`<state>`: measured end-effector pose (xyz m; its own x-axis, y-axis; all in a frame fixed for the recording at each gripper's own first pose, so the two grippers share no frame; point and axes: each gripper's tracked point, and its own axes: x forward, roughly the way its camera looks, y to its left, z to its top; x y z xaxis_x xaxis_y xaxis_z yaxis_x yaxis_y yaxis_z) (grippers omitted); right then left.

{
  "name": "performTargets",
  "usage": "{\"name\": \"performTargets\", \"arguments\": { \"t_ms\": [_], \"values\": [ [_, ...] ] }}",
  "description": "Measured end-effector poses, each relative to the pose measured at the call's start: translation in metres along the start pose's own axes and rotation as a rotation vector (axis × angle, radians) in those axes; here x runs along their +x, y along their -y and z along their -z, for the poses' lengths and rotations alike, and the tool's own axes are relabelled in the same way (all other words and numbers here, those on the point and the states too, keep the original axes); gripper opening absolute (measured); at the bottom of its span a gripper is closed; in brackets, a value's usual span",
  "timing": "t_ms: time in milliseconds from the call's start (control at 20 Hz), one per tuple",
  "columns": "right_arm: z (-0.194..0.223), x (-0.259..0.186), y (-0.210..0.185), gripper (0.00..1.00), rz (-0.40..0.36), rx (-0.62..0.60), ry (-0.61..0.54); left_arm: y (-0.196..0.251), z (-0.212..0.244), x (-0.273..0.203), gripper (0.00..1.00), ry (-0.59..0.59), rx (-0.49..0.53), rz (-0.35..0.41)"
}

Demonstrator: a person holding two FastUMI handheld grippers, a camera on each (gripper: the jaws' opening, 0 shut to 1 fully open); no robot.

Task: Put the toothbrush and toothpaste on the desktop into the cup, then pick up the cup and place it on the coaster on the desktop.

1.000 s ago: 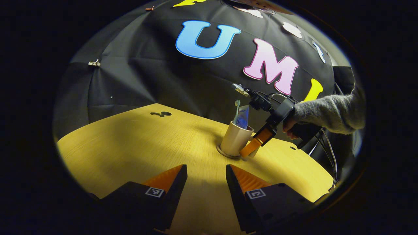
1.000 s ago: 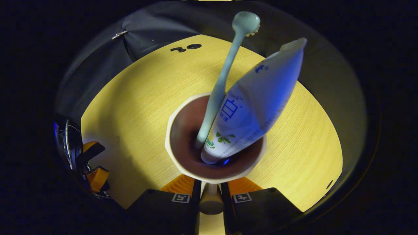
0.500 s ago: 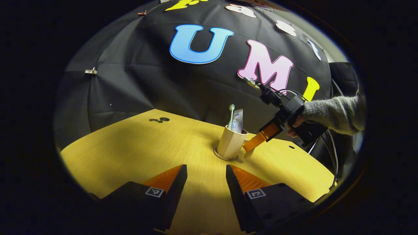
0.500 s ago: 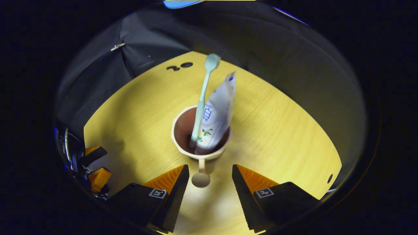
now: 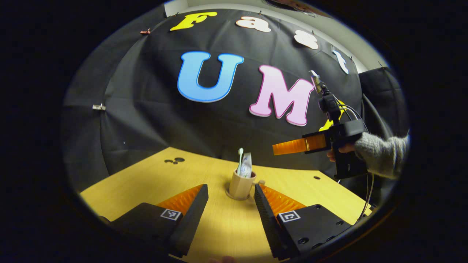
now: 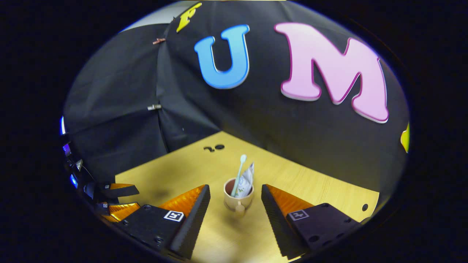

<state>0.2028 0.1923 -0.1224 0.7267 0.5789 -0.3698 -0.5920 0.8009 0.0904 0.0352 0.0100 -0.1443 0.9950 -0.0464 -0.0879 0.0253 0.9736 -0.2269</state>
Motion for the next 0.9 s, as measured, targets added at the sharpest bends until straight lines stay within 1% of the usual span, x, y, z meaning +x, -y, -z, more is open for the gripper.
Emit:
{"name": "performTargets", "arguments": {
  "t_ms": [100,150,250,350,400,450,500,550,600,650,750,800,900],
  "values": [
    [-0.02,-0.03,-0.01,0.92,-0.005,0.009,0.069,0.018,-0.036,-0.01,0.83,0.045,0.014,0.005],
    [-0.032,-0.051,-0.014,0.92,0.0,0.01,0.105,0.028,-0.059,-0.015,0.83,0.073,0.03,-0.002],
    [-0.049,-0.077,-0.017,0.92,0.019,0.031,0.156,0.041,-0.093,-0.024,0.85,0.115,0.054,-0.008],
    [-0.073,-0.113,-0.018,0.92,0.025,0.067,0.221,0.06,-0.128,-0.031,0.88,0.158,0.075,0.009],
    [-0.081,-0.129,-0.019,0.92,0.031,0.07,0.236,0.068,-0.134,-0.026,0.89,0.157,0.084,0.019],
    [-0.076,-0.142,-0.022,0.92,0.035,0.061,0.252,0.074,-0.143,-0.028,0.94,0.157,0.094,0.024],
    [-0.081,-0.152,-0.023,0.92,0.046,0.046,0.262,0.079,-0.153,-0.029,0.88,0.16,0.102,0.026],
    [-0.084,-0.16,-0.021,0.94,0.06,0.032,0.272,0.083,-0.162,-0.031,0.96,0.169,0.109,0.026],
    [-0.087,-0.169,-0.021,0.96,0.075,0.028,0.284,0.088,-0.169,-0.032,0.96,0.177,0.119,0.026],
    [-0.09,-0.179,-0.027,0.97,0.074,0.032,0.3,0.093,-0.177,-0.033,0.96,0.186,0.134,0.02],
    [-0.091,-0.197,-0.032,0.96,0.089,0.064,0.317,0.1,-0.185,-0.034,0.96,0.186,0.16,0.02],
    [-0.095,-0.206,-0.033,0.96,0.101,0.075,0.33,0.107,-0.186,-0.035,0.96,0.179,0.169,0.031],
    [-0.102,-0.222,-0.041,0.96,0.107,0.088,0.372,0.114,-0.192,-0.037,0.96,0.173,0.172,0.038]
  ]
}}
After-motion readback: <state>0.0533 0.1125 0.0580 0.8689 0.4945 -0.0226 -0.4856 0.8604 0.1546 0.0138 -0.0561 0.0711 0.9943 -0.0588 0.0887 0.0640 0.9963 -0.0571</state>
